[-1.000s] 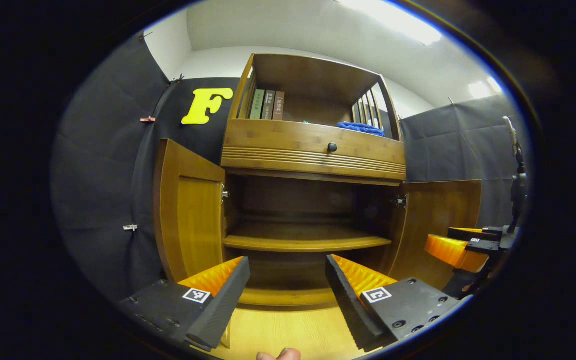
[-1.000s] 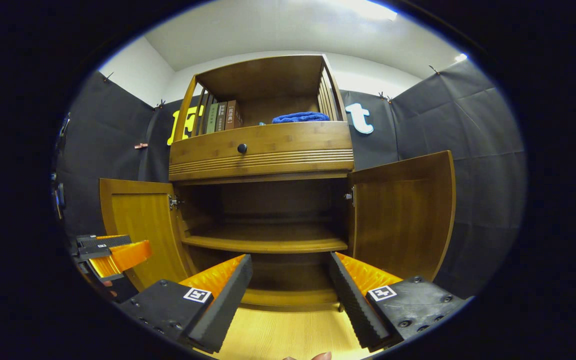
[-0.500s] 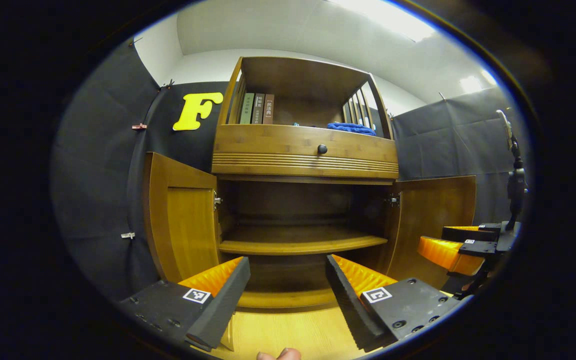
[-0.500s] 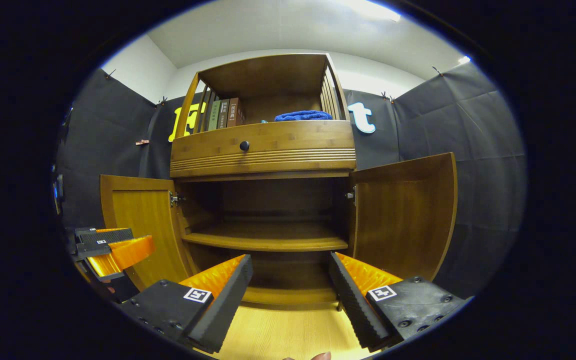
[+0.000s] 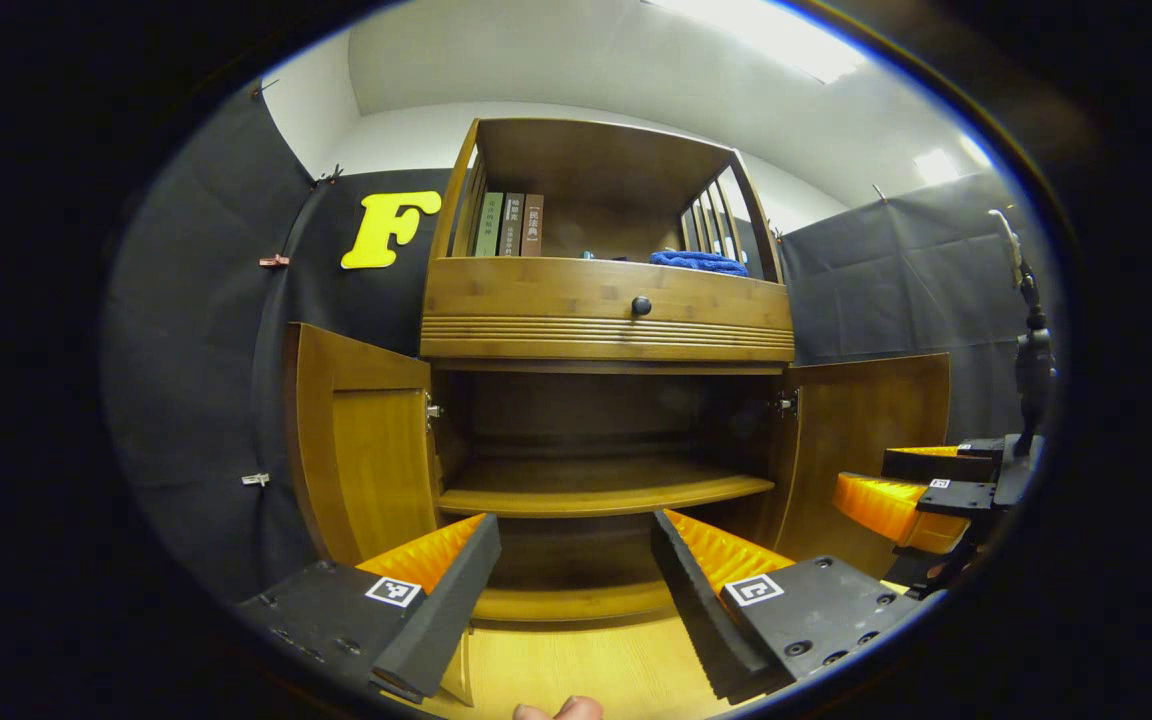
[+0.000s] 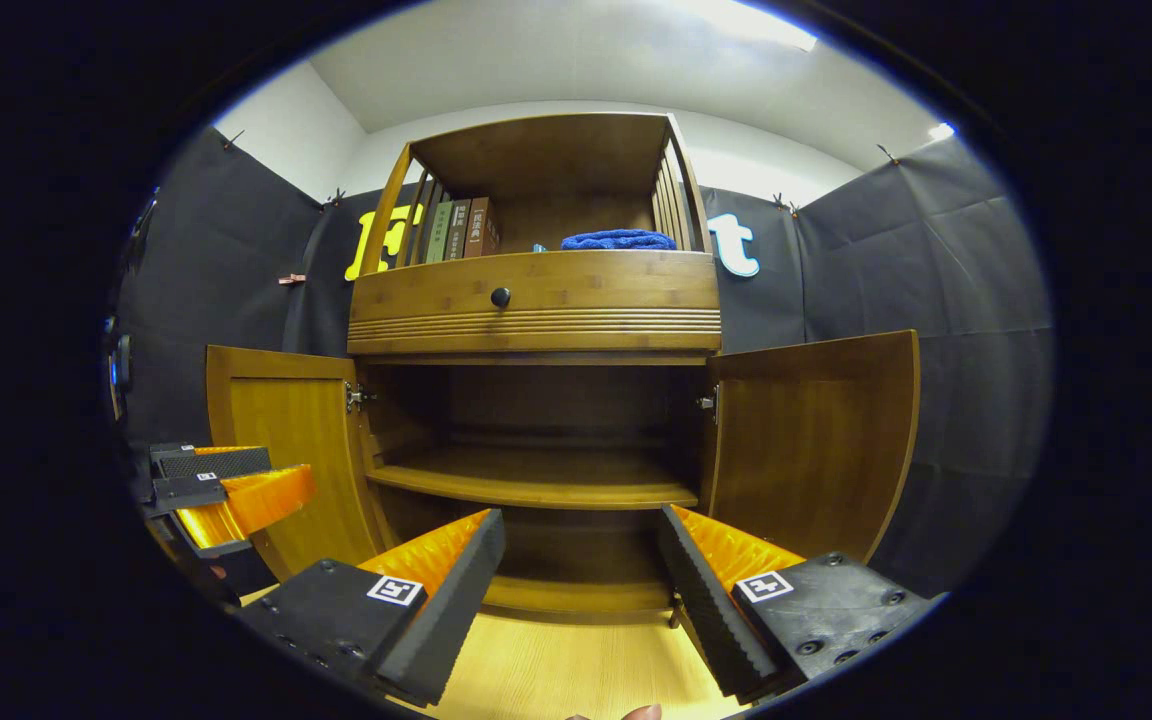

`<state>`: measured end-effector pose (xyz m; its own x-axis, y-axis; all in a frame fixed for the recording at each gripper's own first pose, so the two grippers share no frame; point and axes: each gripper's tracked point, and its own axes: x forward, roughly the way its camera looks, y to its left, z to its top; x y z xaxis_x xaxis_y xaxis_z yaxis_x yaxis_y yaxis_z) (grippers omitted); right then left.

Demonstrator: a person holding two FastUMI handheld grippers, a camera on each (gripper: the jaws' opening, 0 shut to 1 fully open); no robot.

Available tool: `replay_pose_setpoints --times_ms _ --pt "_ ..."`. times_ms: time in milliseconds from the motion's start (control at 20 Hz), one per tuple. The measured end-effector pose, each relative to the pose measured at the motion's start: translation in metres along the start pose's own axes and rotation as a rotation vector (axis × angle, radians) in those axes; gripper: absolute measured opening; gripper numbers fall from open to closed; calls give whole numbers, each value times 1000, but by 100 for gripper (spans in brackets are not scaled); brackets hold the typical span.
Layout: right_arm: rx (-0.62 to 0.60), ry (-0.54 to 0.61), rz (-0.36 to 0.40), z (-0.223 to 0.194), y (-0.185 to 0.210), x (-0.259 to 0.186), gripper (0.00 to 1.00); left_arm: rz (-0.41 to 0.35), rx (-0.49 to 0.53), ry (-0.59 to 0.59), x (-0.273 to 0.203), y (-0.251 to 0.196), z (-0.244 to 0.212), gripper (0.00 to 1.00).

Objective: Open the right door of the double-door shoe cabinet with the right hand, and open the left door with the left hand.

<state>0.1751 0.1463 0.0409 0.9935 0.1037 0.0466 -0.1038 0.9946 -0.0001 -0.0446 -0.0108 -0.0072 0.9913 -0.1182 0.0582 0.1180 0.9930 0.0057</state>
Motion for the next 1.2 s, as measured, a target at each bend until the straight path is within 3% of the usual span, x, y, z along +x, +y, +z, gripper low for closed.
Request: replay_pose_setpoints --times_ms 1200 --pt "-24 -11 -12 -1 6 7 98 2 4 10 1 4 -4 94"
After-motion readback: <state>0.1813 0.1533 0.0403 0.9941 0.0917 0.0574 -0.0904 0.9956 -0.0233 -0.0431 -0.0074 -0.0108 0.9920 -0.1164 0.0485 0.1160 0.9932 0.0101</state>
